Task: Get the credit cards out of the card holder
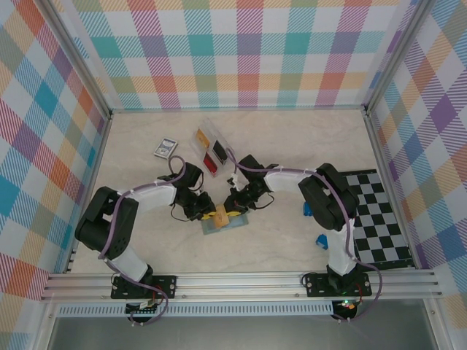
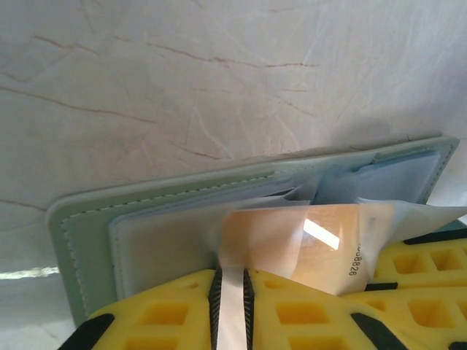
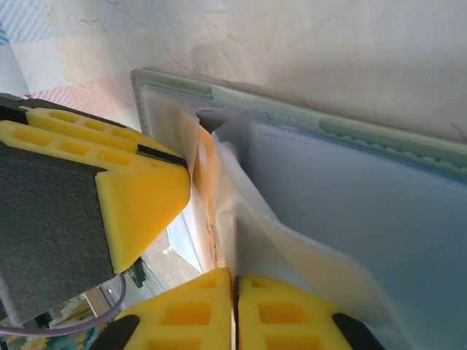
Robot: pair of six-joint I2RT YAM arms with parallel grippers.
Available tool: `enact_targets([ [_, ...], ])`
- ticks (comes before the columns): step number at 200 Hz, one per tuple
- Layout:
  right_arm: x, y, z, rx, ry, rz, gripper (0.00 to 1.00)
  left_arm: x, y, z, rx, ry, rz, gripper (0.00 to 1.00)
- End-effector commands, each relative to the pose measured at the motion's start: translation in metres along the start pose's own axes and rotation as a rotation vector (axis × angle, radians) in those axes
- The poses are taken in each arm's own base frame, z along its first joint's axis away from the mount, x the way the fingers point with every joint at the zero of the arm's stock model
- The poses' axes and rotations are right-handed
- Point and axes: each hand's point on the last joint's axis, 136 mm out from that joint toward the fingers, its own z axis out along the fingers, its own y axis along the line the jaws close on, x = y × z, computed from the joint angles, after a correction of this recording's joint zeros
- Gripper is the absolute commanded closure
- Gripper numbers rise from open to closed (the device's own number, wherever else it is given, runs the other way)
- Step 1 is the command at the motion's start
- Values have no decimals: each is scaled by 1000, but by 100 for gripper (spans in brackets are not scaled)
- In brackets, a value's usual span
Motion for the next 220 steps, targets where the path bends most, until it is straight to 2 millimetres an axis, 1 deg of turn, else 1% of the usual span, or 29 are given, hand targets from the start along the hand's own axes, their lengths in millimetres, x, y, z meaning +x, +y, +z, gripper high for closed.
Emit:
enact_targets([
  [1,-2,8,3,-22,12,-79,95,8,15,-9,-71,-9,-13,79],
  [23,1,5,3,-5,24,-99,97,5,13,-21,-66,-47,-16,78],
  [44,2,4,3,3,37,-117,97,4,20,-26,-81,-70,-30,78],
  [68,2,5,6,-11,59,-112,95,9,35,-17,-104,-41,-64,83],
  [99,0,1,13,-11,65,-82,88,12,33,-6,-72,-8,-72,87],
  [117,-4,2,15,-16,48,-65,79,12,39,-4,-101,-5,-80,89],
  [137,-11,3,12,-2,10,-60,77,14,47,-2,-141,5,-91,91],
  [154,-17,8,11,-13,-10,-60,76,16,50,-1,-147,13,-92,91],
  [169,-18,11,13,-28,-7,-60,76,16,49,-1,-141,14,-90,92],
  [220,-9,15,19,-35,25,-78,83,16,50,-1,-148,13,-93,92],
])
